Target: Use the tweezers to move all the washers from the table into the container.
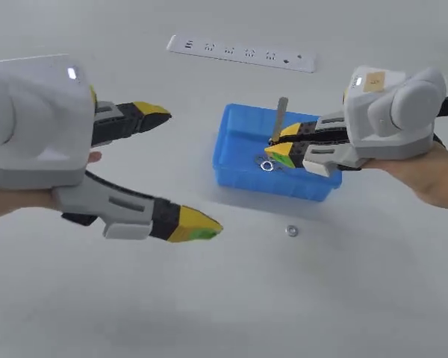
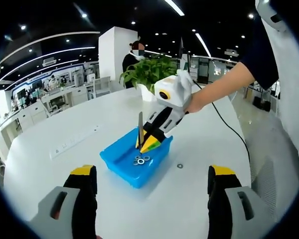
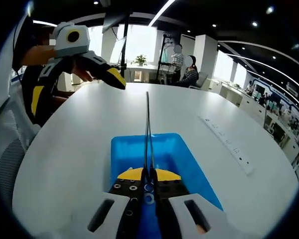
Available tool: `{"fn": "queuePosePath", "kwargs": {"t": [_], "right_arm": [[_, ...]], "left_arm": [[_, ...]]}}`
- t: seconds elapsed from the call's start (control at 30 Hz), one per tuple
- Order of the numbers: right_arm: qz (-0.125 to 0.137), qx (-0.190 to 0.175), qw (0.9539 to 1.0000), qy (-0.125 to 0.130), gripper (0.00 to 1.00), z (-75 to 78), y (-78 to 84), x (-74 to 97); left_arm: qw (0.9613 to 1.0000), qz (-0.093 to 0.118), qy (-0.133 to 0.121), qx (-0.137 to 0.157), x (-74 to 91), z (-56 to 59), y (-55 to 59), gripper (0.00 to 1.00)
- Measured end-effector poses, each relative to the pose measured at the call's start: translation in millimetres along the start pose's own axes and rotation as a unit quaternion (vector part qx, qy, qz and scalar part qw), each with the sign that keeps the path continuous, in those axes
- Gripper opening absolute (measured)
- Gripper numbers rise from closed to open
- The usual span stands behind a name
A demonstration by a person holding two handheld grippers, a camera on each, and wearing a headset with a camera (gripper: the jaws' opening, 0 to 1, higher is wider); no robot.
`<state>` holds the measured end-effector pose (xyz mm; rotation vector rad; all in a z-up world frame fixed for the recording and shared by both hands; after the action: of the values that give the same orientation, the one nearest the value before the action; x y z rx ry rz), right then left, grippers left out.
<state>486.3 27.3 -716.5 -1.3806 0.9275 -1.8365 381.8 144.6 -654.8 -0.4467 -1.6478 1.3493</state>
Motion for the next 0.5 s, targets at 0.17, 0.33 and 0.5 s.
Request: {"fn": "queuePosePath", "kwargs": {"t": [0.17, 0.33, 0.5], "right_arm": [[0.005, 0.000, 1.0000, 0.002, 0.07, -1.0, -4.4, 3.7], [0.011, 0.011, 0.9999, -0.001, 0.07, -4.3, -8.4, 6.1], [0.023, 0.008, 0.9997, 0.003, 0.07, -2.7, -10.4, 7.2]], "left_arm": [[0.9987, -0.018, -0.008, -0.047, -21.6, -20.5, -16.6, 0.89], [0.9986, 0.037, 0.008, -0.036, -36.0, -31.3, -41.0, 0.75], [0.9964, 0.081, 0.023, 0.005, -51.2, -43.0, -48.3, 0.60]]}}
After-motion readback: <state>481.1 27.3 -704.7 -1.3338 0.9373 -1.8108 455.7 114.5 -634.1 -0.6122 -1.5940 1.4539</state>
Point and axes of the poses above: the centre of the closed fingertips' face, and the gripper's own axes: x roughly backward along the fingers, z roughly to its right, y roughly out of its underside, the point moved 6 cm from there along x, roughly backward along the fingers, and after that the axes turned 8 degrees about y, right-handed, at the moved point
